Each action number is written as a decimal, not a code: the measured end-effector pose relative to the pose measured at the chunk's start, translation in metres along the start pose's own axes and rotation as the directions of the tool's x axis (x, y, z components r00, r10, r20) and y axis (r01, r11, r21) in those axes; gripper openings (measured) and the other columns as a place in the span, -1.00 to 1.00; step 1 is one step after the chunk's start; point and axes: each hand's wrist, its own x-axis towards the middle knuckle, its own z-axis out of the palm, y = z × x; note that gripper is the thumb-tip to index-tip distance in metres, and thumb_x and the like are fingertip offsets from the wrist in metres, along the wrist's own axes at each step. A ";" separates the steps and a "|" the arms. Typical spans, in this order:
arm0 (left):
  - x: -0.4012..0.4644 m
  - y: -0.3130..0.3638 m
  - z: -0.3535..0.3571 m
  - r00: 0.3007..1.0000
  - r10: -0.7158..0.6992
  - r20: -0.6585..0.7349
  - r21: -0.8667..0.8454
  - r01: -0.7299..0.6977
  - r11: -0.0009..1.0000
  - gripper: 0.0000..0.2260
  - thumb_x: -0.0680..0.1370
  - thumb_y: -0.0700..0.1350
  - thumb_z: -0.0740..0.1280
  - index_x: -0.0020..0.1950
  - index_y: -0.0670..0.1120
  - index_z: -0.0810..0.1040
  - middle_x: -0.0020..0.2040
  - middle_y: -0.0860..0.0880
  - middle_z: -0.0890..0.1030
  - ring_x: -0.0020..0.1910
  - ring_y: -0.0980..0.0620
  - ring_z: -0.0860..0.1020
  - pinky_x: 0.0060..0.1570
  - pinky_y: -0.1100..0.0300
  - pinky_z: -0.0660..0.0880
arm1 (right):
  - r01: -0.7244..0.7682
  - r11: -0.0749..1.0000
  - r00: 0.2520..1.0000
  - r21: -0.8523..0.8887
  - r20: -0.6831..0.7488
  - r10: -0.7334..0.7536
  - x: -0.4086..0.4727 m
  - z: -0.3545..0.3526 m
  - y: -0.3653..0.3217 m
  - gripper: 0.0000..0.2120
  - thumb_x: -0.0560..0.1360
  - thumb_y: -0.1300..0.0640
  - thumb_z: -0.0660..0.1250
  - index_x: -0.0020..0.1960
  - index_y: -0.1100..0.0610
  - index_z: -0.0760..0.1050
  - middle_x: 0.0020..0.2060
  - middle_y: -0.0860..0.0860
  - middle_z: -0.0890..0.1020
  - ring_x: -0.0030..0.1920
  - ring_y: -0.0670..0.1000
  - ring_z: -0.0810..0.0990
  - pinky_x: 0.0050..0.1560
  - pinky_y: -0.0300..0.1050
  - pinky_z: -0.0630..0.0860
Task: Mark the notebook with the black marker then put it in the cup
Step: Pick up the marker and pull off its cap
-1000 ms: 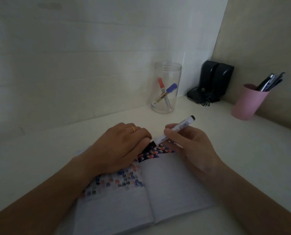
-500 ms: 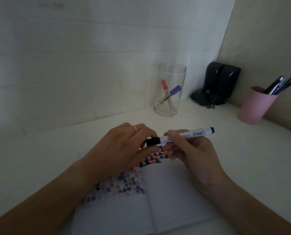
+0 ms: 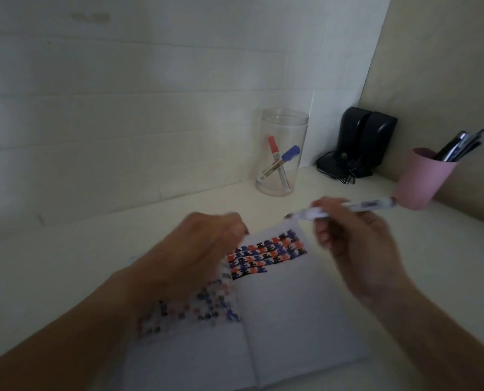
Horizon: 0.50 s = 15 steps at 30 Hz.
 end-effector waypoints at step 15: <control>-0.002 -0.026 0.016 0.938 0.033 0.346 0.040 -0.050 0.998 -0.71 0.68 0.11 0.19 0.38 0.14 0.48 0.16 0.14 0.62 0.16 0.16 0.51 0.16 0.09 0.48 | 0.102 0.991 0.994 0.082 -0.047 -0.098 0.002 -0.017 -0.016 -0.88 0.53 0.26 0.30 -0.13 0.19 0.60 -0.35 0.04 0.65 -0.35 -0.02 0.58 -0.40 -0.23 0.54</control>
